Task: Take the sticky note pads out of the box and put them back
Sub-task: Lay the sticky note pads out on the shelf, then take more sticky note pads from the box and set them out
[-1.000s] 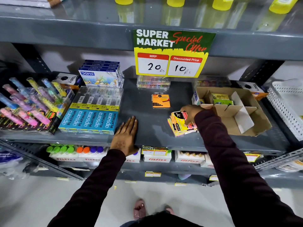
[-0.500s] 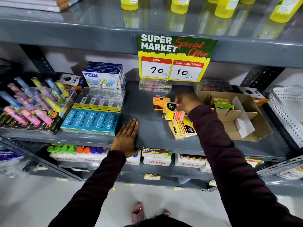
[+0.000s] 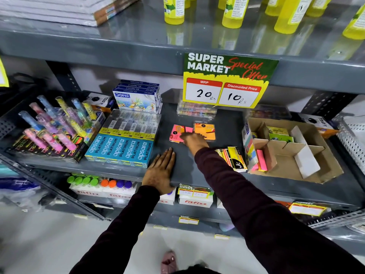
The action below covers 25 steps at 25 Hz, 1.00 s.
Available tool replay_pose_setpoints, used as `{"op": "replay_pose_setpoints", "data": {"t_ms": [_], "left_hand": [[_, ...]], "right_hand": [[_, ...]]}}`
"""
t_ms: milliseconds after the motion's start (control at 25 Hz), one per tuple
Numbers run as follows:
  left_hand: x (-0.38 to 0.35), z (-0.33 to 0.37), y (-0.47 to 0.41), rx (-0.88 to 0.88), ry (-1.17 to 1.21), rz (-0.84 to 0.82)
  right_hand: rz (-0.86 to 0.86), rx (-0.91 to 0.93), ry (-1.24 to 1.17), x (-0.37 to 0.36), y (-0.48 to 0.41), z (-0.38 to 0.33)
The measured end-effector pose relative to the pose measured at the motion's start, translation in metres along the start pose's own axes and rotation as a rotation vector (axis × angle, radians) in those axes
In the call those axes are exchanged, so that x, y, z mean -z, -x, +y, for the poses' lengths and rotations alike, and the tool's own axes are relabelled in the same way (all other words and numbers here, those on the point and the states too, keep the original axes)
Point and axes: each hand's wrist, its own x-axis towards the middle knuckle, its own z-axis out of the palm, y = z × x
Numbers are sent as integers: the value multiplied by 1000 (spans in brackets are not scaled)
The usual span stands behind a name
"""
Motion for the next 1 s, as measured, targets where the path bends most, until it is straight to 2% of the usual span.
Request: {"op": "replay_pose_setpoints", "data": {"t_ms": [120,200,280,480,560,840,1000], "left_hand": [[-1,-3,0,1,1,-5],[-2,-4,0,-7,-3,-4],[-3,-3,0,-18,-9,15],[-7,-5,0,-1,-37,16],[-8,-5,0,-4,-50,5],[-7,-3,0,2,-61,32],[-9,-3,-1,7,-81,18]], "right_hand": [[74,-59,-142,4,4,5],[169,-152,-210,17,17,18],[171,-260,-213,29,36,46],[-222,-414,-63,48,69,99],[-269,-436,-21,45,74,97],[-112,-556,-40,42,81,87],[34,-422,-311,56,76,68]]}}
